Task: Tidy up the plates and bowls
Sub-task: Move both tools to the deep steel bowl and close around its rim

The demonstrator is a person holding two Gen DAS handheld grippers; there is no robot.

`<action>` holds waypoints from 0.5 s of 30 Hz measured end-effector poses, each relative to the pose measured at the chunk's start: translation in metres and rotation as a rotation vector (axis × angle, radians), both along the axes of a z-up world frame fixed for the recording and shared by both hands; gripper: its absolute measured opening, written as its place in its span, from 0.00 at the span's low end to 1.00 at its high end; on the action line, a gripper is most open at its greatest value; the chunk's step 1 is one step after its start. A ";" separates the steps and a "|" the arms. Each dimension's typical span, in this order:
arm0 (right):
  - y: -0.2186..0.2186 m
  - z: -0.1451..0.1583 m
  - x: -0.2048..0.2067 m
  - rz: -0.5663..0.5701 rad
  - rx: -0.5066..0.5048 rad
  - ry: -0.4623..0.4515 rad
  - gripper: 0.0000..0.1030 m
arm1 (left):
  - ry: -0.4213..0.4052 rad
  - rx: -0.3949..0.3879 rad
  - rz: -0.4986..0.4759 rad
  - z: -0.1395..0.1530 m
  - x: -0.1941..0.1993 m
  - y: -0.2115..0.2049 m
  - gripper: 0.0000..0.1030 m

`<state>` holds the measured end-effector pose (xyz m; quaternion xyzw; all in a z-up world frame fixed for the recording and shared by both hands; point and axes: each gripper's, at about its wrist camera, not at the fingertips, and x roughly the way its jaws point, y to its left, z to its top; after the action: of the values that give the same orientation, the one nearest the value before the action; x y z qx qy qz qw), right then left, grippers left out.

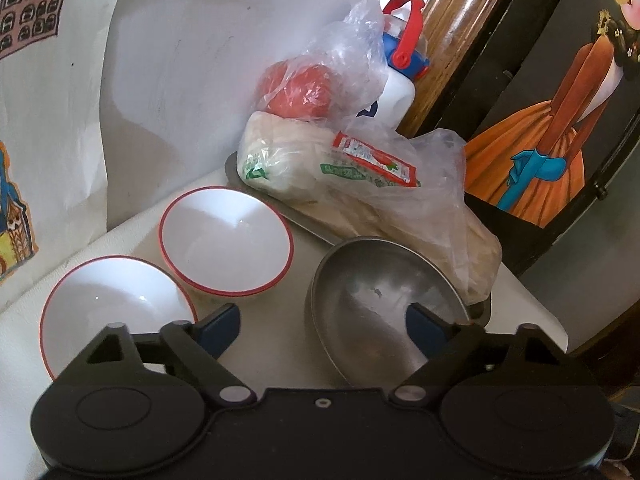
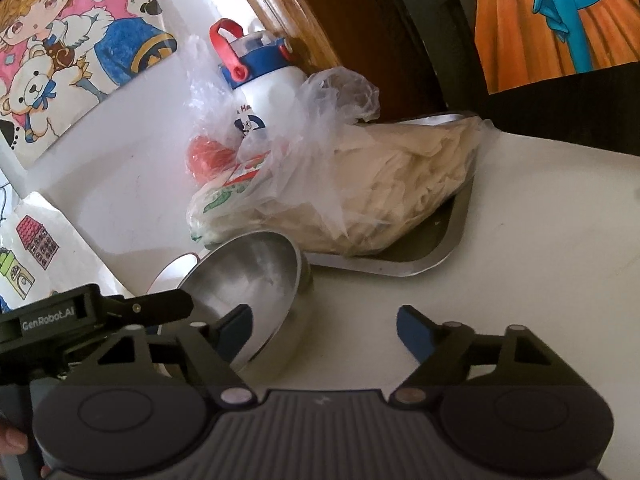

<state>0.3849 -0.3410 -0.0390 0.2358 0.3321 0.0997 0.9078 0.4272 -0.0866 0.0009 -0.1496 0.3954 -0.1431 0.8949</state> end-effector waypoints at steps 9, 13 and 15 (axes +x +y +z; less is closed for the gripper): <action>0.004 -0.002 0.000 0.011 0.014 0.000 0.58 | 0.018 -0.042 0.003 -0.003 0.001 0.006 0.54; 0.007 -0.001 0.000 0.026 0.024 -0.010 0.44 | 0.036 -0.056 -0.008 -0.006 0.003 0.005 0.37; 0.009 0.000 0.000 0.039 0.033 -0.013 0.36 | 0.045 -0.060 -0.010 -0.008 0.004 0.004 0.28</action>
<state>0.3845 -0.3323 -0.0385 0.2435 0.3293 0.1242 0.9038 0.4311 -0.0821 -0.0066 -0.1775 0.4116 -0.1561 0.8802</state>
